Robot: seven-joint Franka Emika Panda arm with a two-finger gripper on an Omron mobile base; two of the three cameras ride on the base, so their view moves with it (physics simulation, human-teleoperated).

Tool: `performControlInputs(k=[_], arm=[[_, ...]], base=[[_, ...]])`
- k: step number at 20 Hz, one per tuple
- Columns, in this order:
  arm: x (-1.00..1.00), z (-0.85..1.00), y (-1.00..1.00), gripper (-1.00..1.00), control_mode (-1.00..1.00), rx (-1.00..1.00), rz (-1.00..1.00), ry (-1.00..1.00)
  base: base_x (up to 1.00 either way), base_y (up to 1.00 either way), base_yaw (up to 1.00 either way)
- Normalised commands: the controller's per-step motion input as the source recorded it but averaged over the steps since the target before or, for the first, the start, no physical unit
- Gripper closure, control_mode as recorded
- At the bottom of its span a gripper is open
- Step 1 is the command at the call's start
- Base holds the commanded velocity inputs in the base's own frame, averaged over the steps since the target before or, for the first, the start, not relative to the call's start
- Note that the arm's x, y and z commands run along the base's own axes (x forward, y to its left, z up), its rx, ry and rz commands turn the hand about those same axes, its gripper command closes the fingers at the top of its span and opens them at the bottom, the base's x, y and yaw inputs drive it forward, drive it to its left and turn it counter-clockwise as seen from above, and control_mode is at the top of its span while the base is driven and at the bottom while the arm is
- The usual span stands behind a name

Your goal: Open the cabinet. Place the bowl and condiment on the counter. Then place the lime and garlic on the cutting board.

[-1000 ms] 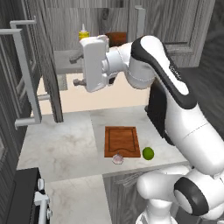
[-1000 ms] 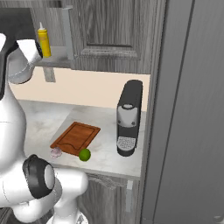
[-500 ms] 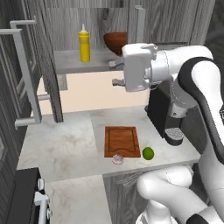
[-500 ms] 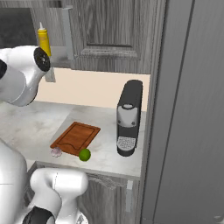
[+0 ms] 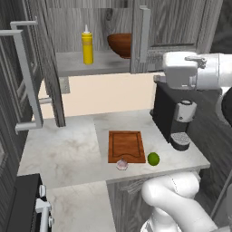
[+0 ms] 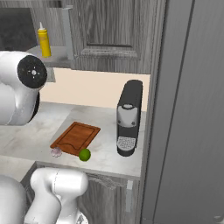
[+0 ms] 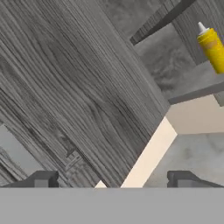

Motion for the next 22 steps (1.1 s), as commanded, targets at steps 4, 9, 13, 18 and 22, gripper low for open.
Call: performControlInputs(k=[4,9,13,18,22], arm=[[-0.24,0.06,-0.59,-1.00,-1.00,-0.21,-0.16,-0.18],[-0.13,0.03,-0.50,-1.00,-1.00,-0.20,-0.19,-0.11],[-0.10,0.00,-0.29,-1.00,-1.00,-0.10,-0.21,-0.01],[-0.01,0.04,-0.03,-1.00,-1.00,-0.08,-0.20,0.00],[0.00,0.09,0.00,-1.00,-1.00,-0.02,-0.19,0.00]], base=[[0.00,0.00,0.00],[0.00,0.00,0.00],[0.00,0.00,0.00],[0.00,0.00,0.00],[0.00,0.00,0.00]])
